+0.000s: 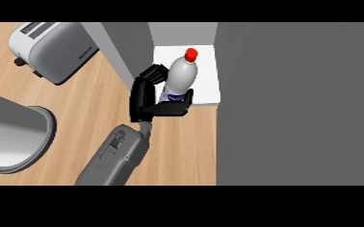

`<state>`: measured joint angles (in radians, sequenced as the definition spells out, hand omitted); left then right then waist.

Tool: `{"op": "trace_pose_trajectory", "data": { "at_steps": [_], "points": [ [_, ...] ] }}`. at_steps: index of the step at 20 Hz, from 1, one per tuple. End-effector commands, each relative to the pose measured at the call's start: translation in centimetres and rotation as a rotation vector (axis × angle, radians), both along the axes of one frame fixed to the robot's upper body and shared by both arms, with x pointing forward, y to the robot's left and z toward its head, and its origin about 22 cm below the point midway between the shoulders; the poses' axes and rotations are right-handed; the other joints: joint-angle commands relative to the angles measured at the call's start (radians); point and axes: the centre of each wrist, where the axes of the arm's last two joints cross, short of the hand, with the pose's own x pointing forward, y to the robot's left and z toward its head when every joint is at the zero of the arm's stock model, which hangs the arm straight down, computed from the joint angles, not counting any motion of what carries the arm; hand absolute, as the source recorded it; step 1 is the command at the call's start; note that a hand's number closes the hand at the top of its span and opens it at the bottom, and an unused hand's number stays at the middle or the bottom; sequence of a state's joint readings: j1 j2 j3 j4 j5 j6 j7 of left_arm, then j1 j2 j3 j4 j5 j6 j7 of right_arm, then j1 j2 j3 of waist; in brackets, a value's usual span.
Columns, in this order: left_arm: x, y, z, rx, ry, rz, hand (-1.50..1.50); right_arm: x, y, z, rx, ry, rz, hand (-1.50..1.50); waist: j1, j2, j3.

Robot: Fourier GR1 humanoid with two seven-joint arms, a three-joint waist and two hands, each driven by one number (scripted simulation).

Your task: Pick up the bottled water, place it into the cabinet and close the cabinet

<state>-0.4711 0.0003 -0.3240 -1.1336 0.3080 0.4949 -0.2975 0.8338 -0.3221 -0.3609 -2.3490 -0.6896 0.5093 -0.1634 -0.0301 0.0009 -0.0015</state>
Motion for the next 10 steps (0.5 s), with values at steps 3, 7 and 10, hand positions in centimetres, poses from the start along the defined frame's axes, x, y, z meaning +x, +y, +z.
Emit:
{"op": "trace_pose_trajectory", "data": {
  "at_steps": [3, 7, 10],
  "points": [
    [2.9, -1.5, 1.3, 0.067, 0.06, 0.069, 1.5, -0.3, 1.9, 3.0, 0.036, -0.076, 0.051, -1.5, -0.004, 0.002, 0.0],
    [4.8, -0.7, 0.6, 0.101, 0.072, 0.08, 1.5, -0.3, 2.4, 3.2, 0.074, -0.045, 0.036, -1.5, -0.005, 0.008, -0.001],
    [5.4, -2.2, 2.0, 0.09, 0.101, 0.061, 1.5, -0.5, 1.3, 3.7, 0.037, -0.058, 0.051, -1.5, -0.011, 0.004, 0.0]
  ]
}}
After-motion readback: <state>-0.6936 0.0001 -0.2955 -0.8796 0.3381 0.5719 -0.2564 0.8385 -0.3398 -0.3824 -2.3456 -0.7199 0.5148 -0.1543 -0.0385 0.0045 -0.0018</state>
